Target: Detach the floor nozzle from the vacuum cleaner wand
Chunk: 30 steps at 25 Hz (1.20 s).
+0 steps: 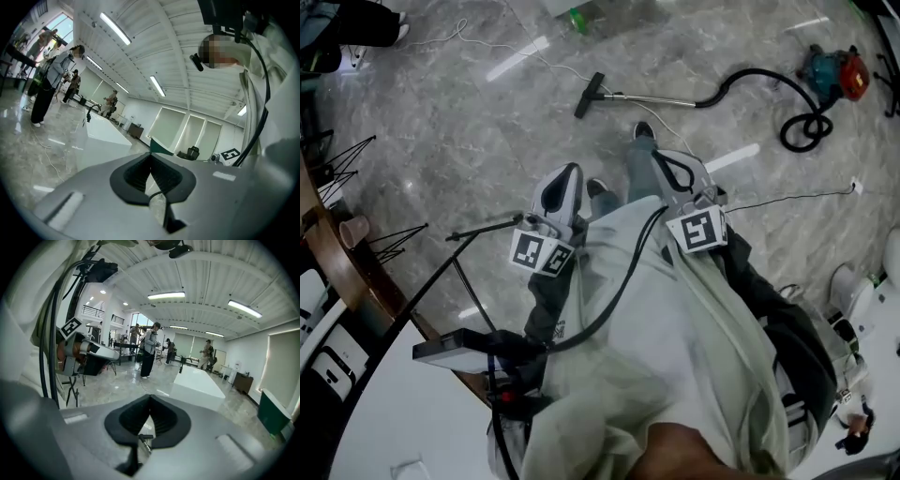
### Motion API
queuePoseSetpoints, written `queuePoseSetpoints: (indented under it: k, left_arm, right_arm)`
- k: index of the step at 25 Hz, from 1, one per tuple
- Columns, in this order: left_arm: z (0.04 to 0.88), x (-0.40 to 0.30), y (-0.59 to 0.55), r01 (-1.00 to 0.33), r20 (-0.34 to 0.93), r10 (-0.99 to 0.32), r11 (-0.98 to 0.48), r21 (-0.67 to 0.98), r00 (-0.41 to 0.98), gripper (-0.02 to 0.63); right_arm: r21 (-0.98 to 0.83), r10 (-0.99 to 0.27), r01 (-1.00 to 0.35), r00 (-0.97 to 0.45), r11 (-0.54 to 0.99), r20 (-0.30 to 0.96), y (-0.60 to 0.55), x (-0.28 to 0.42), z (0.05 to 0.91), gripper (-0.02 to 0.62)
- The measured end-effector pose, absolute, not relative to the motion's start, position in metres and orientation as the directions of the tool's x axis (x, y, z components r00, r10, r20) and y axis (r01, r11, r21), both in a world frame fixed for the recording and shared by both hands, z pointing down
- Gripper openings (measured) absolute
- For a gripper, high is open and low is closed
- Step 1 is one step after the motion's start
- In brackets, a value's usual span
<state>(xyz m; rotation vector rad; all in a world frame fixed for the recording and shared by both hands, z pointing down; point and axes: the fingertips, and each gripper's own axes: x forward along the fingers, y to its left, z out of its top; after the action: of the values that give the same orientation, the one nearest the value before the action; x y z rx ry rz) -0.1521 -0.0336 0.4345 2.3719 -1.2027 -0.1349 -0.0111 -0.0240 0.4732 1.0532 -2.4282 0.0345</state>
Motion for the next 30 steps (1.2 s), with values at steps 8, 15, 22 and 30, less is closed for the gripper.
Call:
queuePoseSetpoints:
  k: [8, 15, 22, 30]
  left_arm:
    - [0.495, -0.142, -0.121, -0.855, 0.271, -0.848, -0.332, 0.399, 0.456, 0.230]
    - [0.604, -0.156, -0.165, -0.901, 0.385, -0.848, -0.217, 0.376, 0.365, 0.005]
    - [0.802, -0.189, -0.179, -0.924, 0.550, -0.766, -0.149, 0.352, 0.333, 0.005]
    - [0.982, -0.215, -0.165, -0.908, 0.608, -0.705, -0.124, 0.401, 0.365, 0.005]
  right_arm:
    - [-0.005, -0.478, -0.573, -0.689, 0.820, 0.545, -0.138, 0.028, 0.558, 0.000]
    - [0.005, -0.397, -0.511, -0.661, 0.859, 0.637, -0.189, 0.015, 0.693, 0.014]
    - [-0.010, -0.178, -0.306, -0.578, 0.952, 0.797, -0.186, -0.018, 0.936, 0.177]
    - [-0.008, -0.050, -0.164, -0.349, 0.987, 0.936, -0.188, -0.037, 1.208, 0.198]
